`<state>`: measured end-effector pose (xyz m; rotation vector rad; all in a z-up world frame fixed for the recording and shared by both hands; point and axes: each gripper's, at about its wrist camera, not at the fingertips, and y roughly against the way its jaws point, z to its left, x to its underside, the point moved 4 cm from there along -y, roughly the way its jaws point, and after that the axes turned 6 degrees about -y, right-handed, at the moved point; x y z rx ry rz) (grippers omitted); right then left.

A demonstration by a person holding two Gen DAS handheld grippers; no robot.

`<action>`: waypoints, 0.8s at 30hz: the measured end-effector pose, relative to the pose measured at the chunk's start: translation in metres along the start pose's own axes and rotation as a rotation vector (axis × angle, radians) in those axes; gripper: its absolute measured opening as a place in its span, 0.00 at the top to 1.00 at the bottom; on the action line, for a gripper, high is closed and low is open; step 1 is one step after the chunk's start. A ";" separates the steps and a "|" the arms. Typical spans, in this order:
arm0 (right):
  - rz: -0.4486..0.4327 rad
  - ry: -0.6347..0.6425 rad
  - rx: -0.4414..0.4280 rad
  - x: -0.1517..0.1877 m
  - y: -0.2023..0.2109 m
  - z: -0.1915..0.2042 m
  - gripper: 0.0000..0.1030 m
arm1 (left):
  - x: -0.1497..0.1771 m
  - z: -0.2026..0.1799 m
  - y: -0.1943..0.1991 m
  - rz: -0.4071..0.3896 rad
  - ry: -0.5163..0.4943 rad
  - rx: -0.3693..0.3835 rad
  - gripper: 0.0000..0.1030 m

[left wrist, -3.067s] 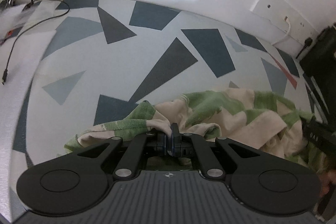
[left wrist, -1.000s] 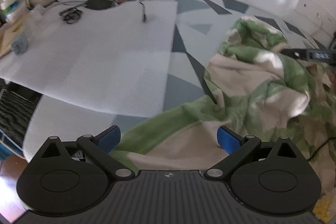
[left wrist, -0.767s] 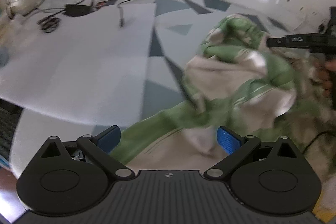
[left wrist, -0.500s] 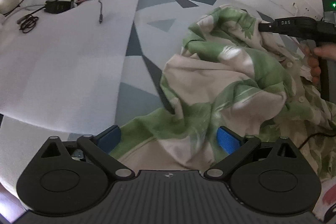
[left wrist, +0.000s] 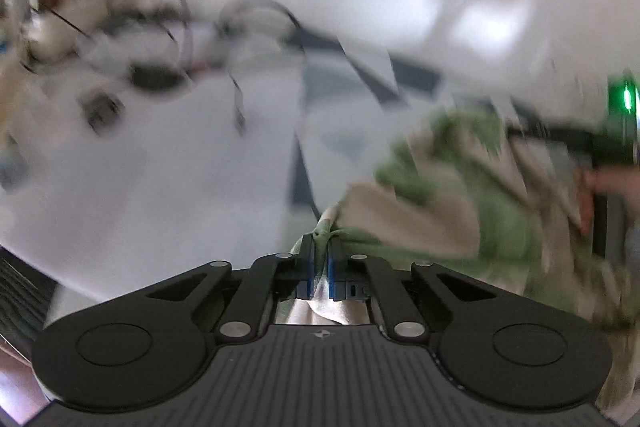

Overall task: Fold clothes
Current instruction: 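Grasp a shirt edge with the left tool while the right tool grasps another edge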

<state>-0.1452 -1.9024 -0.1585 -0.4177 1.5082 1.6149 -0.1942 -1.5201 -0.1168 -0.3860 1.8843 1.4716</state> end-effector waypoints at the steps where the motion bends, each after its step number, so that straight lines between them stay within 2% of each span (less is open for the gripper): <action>1: -0.012 -0.016 0.011 -0.005 -0.002 -0.002 0.96 | -0.010 0.009 0.005 -0.029 0.018 -0.016 0.95; 5: -0.033 -0.039 0.042 -0.022 -0.012 -0.006 0.97 | -0.037 0.042 0.015 -0.120 0.036 -0.117 0.95; 11: -0.054 0.002 0.064 -0.040 -0.032 0.001 0.97 | -0.060 0.078 -0.004 -0.149 0.037 -0.217 0.95; 15: -0.055 0.007 0.099 -0.049 -0.050 0.006 0.97 | -0.079 0.083 -0.029 -0.167 -0.032 -0.265 0.95; 20: -0.027 0.004 0.159 -0.045 -0.073 0.004 0.97 | -0.096 0.086 -0.075 -0.147 -0.058 -0.297 0.95; 22: -0.016 0.015 0.177 -0.038 -0.078 0.003 0.97 | -0.099 0.086 -0.095 -0.109 -0.060 -0.289 0.95; 24: 0.001 0.028 0.185 -0.030 -0.080 0.002 0.92 | -0.099 0.085 -0.114 -0.060 -0.058 -0.280 0.92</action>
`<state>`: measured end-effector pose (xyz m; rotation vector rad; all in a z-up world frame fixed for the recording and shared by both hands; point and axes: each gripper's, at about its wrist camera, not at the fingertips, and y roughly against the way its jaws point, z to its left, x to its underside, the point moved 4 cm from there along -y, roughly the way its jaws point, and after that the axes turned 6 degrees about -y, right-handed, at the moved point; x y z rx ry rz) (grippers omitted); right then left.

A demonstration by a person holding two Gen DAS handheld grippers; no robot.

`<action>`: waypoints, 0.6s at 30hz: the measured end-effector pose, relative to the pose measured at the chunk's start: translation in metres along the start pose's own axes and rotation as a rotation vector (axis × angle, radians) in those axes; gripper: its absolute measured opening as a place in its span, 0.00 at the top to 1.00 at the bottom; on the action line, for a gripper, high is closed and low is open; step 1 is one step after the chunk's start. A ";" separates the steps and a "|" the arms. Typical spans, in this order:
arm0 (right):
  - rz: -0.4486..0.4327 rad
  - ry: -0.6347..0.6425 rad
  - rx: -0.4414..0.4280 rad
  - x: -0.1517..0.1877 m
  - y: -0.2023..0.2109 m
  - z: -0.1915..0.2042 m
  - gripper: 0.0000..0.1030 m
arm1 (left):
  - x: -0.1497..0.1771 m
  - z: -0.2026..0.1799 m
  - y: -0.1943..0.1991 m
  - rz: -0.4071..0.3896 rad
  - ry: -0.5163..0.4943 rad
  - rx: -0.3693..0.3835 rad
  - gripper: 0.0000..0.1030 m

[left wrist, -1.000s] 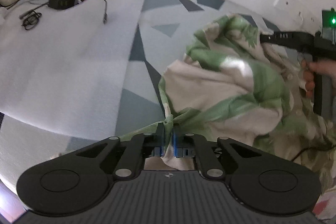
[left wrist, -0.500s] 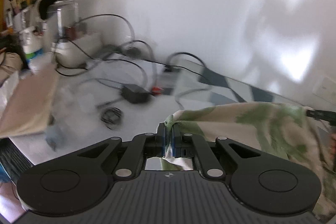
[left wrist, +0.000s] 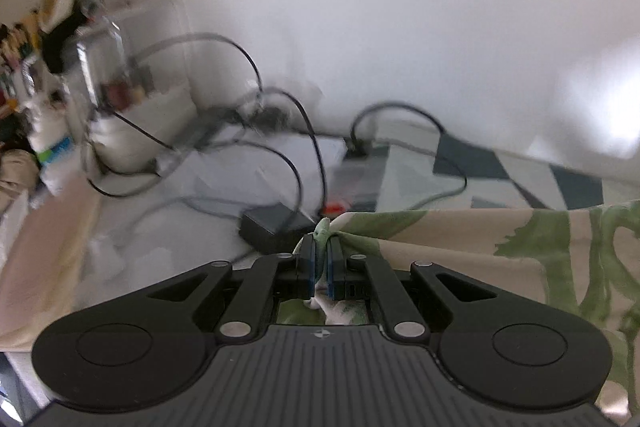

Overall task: Fold clothes
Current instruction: 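Grasp a shirt edge with the left tool while the right tool grasps another edge, then open both tools and lay the shirt flat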

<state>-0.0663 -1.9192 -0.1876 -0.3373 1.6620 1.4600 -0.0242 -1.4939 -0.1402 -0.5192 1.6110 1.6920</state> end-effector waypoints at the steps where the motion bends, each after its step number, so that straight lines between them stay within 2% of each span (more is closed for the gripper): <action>1: 0.002 0.000 0.005 0.003 0.000 -0.001 0.73 | 0.001 -0.003 -0.008 0.031 0.000 0.006 0.87; 2: -0.018 -0.014 0.002 0.005 0.004 -0.005 0.51 | 0.002 -0.004 -0.012 0.048 0.012 0.019 0.70; 3: -0.049 -0.035 -0.007 0.006 0.010 -0.009 0.46 | 0.003 -0.006 -0.015 0.061 0.028 0.034 0.57; 4: -0.074 -0.064 -0.025 0.006 0.017 -0.015 0.46 | 0.003 -0.007 -0.012 0.048 0.045 0.044 0.34; 5: -0.096 -0.098 -0.049 0.005 0.024 -0.023 0.46 | 0.003 -0.008 -0.007 0.027 0.063 0.053 0.31; 10: -0.141 -0.161 -0.049 -0.003 0.053 -0.061 0.49 | -0.007 -0.024 0.019 0.019 0.049 0.120 0.31; 15: -0.050 -0.137 -0.085 0.012 0.066 -0.084 0.58 | -0.011 -0.047 0.058 0.035 0.121 0.301 0.31; 18: 0.005 -0.081 -0.106 0.026 0.073 -0.088 0.59 | 0.003 -0.076 0.069 0.096 0.114 0.418 0.31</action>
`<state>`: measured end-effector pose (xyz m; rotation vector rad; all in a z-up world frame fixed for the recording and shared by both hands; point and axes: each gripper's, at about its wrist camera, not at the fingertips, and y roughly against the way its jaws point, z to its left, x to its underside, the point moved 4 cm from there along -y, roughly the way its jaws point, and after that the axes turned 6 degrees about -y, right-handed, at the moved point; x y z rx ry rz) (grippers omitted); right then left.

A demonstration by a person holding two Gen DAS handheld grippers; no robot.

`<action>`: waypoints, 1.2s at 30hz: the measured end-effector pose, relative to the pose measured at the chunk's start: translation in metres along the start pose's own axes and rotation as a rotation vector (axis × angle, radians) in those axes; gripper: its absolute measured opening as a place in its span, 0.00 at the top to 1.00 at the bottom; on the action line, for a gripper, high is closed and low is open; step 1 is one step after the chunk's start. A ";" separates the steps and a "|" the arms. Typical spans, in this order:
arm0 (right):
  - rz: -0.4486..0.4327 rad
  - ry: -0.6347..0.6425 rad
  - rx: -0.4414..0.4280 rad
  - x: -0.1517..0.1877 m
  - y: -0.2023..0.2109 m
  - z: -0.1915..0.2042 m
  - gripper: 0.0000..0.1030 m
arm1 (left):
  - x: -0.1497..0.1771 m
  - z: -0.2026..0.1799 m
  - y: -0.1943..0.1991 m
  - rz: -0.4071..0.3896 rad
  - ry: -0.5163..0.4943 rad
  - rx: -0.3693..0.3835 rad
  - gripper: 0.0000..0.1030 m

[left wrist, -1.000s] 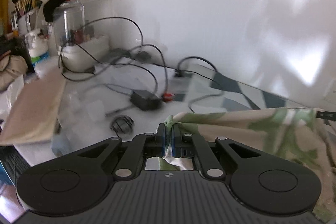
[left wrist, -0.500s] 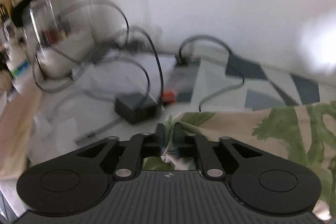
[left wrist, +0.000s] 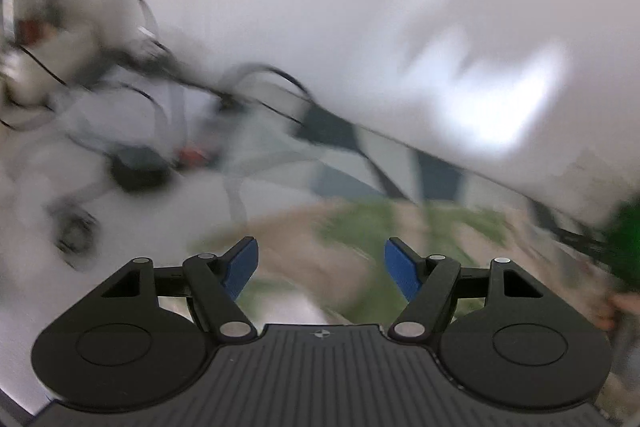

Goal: Fold clothes

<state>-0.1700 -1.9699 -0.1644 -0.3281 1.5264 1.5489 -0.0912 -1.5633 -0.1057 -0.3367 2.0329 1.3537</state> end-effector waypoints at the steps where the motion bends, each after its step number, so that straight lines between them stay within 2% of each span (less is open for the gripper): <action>1: 0.013 0.027 -0.009 0.006 0.003 0.002 0.59 | 0.008 -0.009 -0.005 0.028 -0.003 0.021 0.31; 4: 0.042 0.124 -0.011 0.024 0.007 0.010 0.59 | 0.033 -0.031 -0.026 0.110 -0.022 0.052 0.31; 7: 0.059 0.191 0.049 0.037 0.001 0.013 0.60 | 0.055 -0.053 -0.045 0.164 -0.056 0.058 0.31; 9: 0.074 0.189 0.066 0.040 -0.006 0.012 0.60 | 0.066 -0.064 -0.055 0.184 -0.102 0.002 0.31; 12: 0.088 0.215 0.076 0.039 -0.015 0.012 0.60 | 0.076 -0.068 -0.061 0.204 -0.123 -0.038 0.31; 13: 0.088 0.231 0.088 0.038 -0.018 0.011 0.62 | 0.079 -0.068 -0.060 0.204 -0.126 -0.046 0.34; 14: 0.087 0.238 0.096 0.037 -0.021 0.010 0.62 | 0.081 -0.067 -0.060 0.203 -0.133 -0.056 0.41; 16: 0.083 0.221 0.113 0.029 -0.028 0.006 0.70 | 0.084 -0.065 -0.060 0.198 -0.152 -0.079 0.51; 17: 0.083 0.203 0.115 0.024 -0.033 0.003 0.81 | 0.085 -0.064 -0.060 0.195 -0.159 -0.087 0.58; 19: 0.088 0.159 0.113 0.013 -0.042 -0.003 0.83 | 0.087 -0.061 -0.058 0.188 -0.167 -0.096 0.62; 21: 0.078 0.122 0.127 0.003 -0.050 -0.008 0.93 | 0.087 -0.058 -0.058 0.180 -0.167 -0.099 0.65; 25: 0.044 0.030 0.191 -0.018 -0.066 -0.021 0.91 | 0.090 -0.057 -0.057 0.166 -0.167 -0.114 0.67; 27: 0.021 0.028 0.209 -0.025 -0.067 -0.021 0.89 | 0.090 -0.057 -0.057 0.163 -0.170 -0.115 0.67; 28: 0.003 0.053 0.215 -0.027 -0.065 -0.018 0.86 | 0.090 -0.056 -0.057 0.161 -0.171 -0.115 0.66; 30: -0.051 0.088 0.255 -0.031 -0.059 -0.012 0.69 | 0.091 -0.056 -0.057 0.159 -0.174 -0.118 0.66; 31: -0.079 0.089 0.270 -0.034 -0.056 -0.011 0.68 | 0.091 -0.056 -0.057 0.157 -0.176 -0.120 0.65; 34: -0.099 0.011 0.205 -0.043 -0.047 -0.015 0.74 | 0.092 -0.056 -0.057 0.153 -0.174 -0.122 0.65; 35: -0.103 -0.007 0.171 -0.046 -0.043 -0.014 0.82 | 0.092 -0.056 -0.057 0.152 -0.169 -0.121 0.65; 36: -0.107 -0.018 0.124 -0.046 -0.038 -0.012 0.85 | 0.092 -0.056 -0.057 0.150 -0.163 -0.119 0.65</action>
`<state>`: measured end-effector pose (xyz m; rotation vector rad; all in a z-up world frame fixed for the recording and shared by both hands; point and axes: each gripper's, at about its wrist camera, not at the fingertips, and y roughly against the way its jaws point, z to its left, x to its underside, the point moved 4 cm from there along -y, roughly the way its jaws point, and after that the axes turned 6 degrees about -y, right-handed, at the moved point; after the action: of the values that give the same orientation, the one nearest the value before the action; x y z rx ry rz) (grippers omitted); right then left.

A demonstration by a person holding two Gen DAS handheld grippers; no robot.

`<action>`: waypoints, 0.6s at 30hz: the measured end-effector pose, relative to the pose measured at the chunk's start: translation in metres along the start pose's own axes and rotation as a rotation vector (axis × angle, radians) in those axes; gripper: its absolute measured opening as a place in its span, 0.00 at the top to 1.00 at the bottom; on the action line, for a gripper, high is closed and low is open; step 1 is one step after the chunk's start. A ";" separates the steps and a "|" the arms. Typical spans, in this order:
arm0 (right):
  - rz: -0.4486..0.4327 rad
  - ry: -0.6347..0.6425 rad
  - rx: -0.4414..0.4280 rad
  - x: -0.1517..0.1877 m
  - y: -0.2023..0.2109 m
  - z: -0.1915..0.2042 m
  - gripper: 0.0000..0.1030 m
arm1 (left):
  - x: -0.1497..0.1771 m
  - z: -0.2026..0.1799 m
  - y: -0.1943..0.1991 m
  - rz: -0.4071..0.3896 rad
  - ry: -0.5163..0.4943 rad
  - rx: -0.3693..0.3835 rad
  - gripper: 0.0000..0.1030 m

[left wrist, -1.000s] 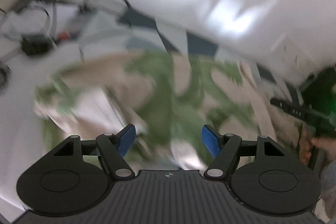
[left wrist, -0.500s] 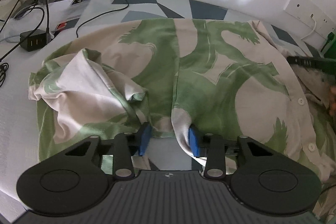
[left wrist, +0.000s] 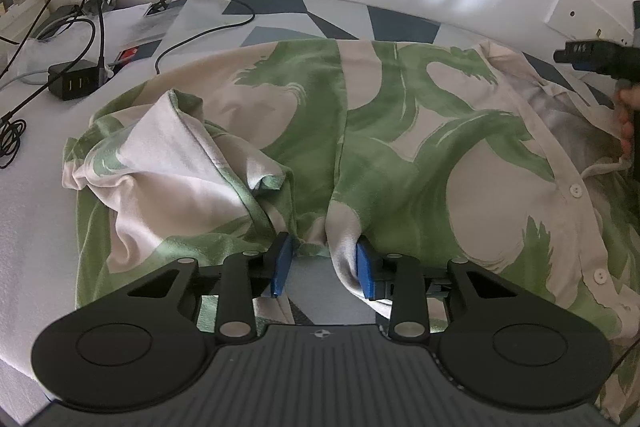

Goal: Fold clothes

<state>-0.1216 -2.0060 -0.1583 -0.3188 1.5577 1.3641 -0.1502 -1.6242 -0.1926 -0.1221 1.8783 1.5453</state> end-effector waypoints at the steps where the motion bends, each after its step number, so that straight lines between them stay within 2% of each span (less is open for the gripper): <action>1: 0.011 0.001 -0.055 0.002 0.004 0.004 0.85 | 0.000 0.000 0.000 -0.001 0.006 0.003 0.65; 3: 0.068 0.057 -0.152 0.014 0.007 0.016 0.87 | 0.001 0.001 0.000 -0.004 0.009 0.004 0.65; 6: 0.137 0.155 -0.211 0.036 0.004 0.036 0.87 | 0.001 0.001 0.001 -0.006 0.010 0.004 0.65; 9: 0.189 0.133 -0.172 0.047 -0.013 0.039 0.86 | 0.001 0.000 0.001 -0.007 0.007 0.001 0.65; 12: 0.197 0.084 -0.139 0.049 -0.026 0.040 0.86 | 0.002 0.000 0.000 -0.007 0.004 0.001 0.64; 16: 0.204 0.058 -0.120 0.033 -0.047 0.038 0.87 | 0.002 0.000 0.000 -0.007 0.001 0.003 0.64; 18: 0.208 0.027 -0.105 0.025 -0.058 0.036 0.92 | 0.002 0.000 0.000 -0.007 0.001 0.005 0.64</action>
<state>-0.0727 -1.9843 -0.2073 -0.2448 1.5793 1.6121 -0.1520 -1.6233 -0.1937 -0.1272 1.8798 1.5363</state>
